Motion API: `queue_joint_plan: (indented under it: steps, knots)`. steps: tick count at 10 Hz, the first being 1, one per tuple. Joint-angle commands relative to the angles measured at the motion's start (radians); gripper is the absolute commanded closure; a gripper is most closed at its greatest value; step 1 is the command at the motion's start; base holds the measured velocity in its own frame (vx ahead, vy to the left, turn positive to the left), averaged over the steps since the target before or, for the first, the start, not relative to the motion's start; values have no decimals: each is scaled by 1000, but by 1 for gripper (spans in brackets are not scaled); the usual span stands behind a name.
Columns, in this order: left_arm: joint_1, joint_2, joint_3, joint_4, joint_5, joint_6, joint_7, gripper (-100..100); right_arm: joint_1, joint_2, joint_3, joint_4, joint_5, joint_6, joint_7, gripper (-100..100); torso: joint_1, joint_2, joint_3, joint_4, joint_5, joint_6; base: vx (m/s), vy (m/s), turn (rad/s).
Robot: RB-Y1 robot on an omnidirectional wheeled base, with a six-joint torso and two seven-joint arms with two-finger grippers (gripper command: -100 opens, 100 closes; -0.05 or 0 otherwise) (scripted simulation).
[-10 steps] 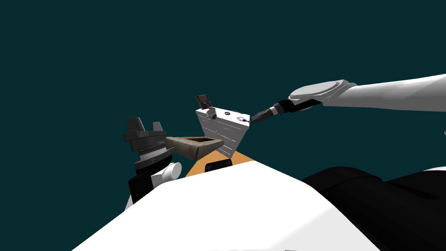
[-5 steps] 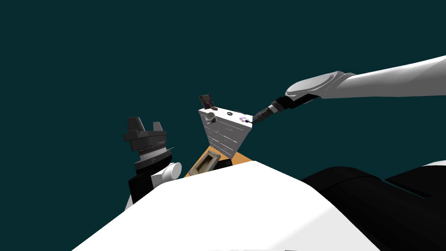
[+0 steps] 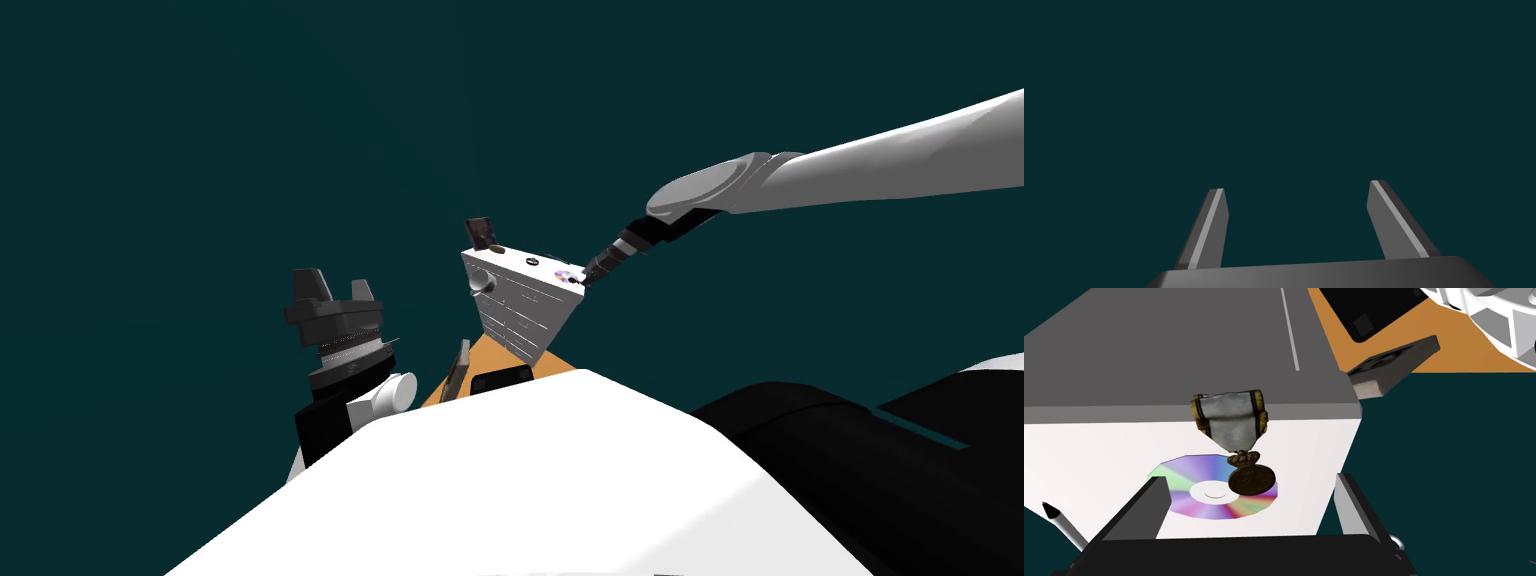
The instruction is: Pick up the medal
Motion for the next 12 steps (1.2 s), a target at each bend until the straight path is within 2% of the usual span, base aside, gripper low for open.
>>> queue_joint_plan:
  steps: [1, 4, 5, 6, 7, 8, 9, 10, 12]
  knots:
    - [0, 0, 0, 0, 0, 0, 0, 0, 11, -46, 8, 12, 16, -19, -13, -100, 0, 0, 0, 0, 0, 0, 5, -1, 105]
    - [0, 0, 0, 0, 0, 0, 0, 0, 28, -103, 22, 25, 39, -45, -29, -100, 0, 0, 0, 0, 0, 0, 3, -4, 74]
    - [0, 0, 0, 0, 0, 0, 0, 0, 23, -90, 21, 20, 36, -37, -26, -100, -1, 1, 0, 0, 0, 0, 2, -3, 12]
    - [0, 0, 0, 0, 0, 0, 0, 0, 24, -92, 21, 21, 37, -39, -26, 0, -1, 1, 1, 0, 0, 1, 0, 0, 0]
    - [0, 0, 0, 0, 0, 0, 0, 0, 47, -69, 32, 15, 47, -9, -10, -100, -1, 1, 1, 0, 0, 1, 1, 41, 88]
    - [0, 0, 0, 0, 0, 0, 0, 0, 58, -58, 37, 11, 53, 6, -1, -100, 1, 1, 1, 0, 0, 0, -2, 67, 78]
    - [0, 0, 0, 0, 0, 0, 0, 0, 50, -65, 33, 16, 49, -9, -6, -100, 3, 1, 1, 0, 0, 0, -1, 29, 6]
    - [0, 0, 0, 0, 0, 0, 0, 0, 51, -64, 34, 15, 50, -5, -5, 100, 2, 1, 1, 1, 0, 1, 0, 0, 0]
    - [0, 0, 0, 0, 0, 0, 0, 0, 50, -64, 34, 17, 50, -5, -5, 100, 0, 2, 1, 0, -1, 1, 0, 0, 0]
